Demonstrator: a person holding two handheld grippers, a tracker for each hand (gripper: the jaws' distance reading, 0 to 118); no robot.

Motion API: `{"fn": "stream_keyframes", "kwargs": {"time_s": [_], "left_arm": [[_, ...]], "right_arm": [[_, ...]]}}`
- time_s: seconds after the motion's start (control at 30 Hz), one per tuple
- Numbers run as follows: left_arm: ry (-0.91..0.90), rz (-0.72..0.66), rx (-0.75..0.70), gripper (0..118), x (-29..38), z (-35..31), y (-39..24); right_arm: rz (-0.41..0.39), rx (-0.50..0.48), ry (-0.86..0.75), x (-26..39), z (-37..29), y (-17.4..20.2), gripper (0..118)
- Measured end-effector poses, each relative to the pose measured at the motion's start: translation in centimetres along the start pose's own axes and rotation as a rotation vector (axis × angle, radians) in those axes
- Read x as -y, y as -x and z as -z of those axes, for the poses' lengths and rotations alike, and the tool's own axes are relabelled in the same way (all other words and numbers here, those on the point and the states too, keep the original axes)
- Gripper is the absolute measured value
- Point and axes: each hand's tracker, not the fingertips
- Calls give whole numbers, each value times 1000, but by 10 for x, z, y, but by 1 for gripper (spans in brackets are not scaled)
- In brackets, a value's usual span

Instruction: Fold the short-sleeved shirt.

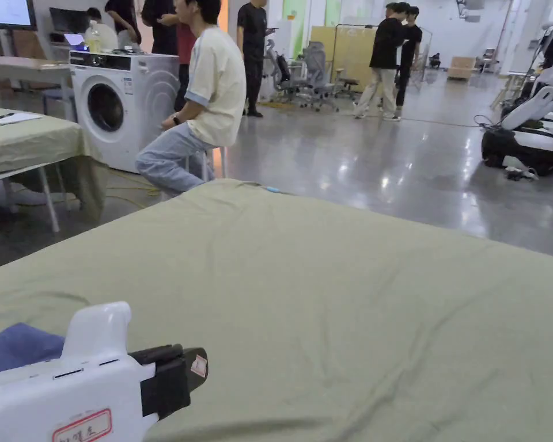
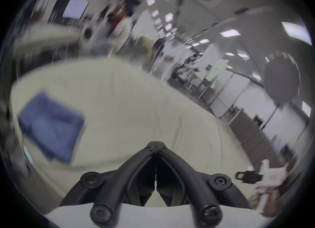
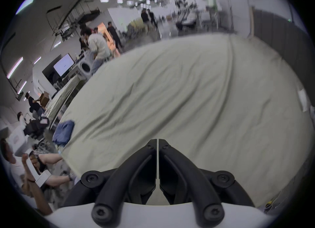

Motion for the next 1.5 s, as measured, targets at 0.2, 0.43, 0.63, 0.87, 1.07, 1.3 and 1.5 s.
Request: {"fn": "stream_keyframes", "kwargs": {"time_s": [0.2, 0.43, 0.63, 0.87, 1.07, 1.3, 1.5], "left_arm": [[-207, 166, -9, 1, -5, 16, -97], [-306, 297, 12, 1, 12, 10, -149], [-352, 337, 76, 2, 13, -1, -159], [-502, 378, 23, 118, 14, -6, -171], [-425, 349, 6, 118, 6, -9, -166], [-343, 297, 59, 118, 4, -9, -162], [-291, 240, 120, 118, -1, -19, -171]], "right_arm": [[-163, 154, -378, -16, -49, -5, 4], [-312, 340, -596, -12, -74, 8, 4], [-244, 362, -677, 2, -78, 7, 5], [-313, 360, -677, 5, -75, 13, 109], [-339, 373, -728, -5, -77, 9, 118], [-284, 362, -729, -9, -78, 5, 118], [-288, 375, -690, -8, -73, 4, 118]]}}
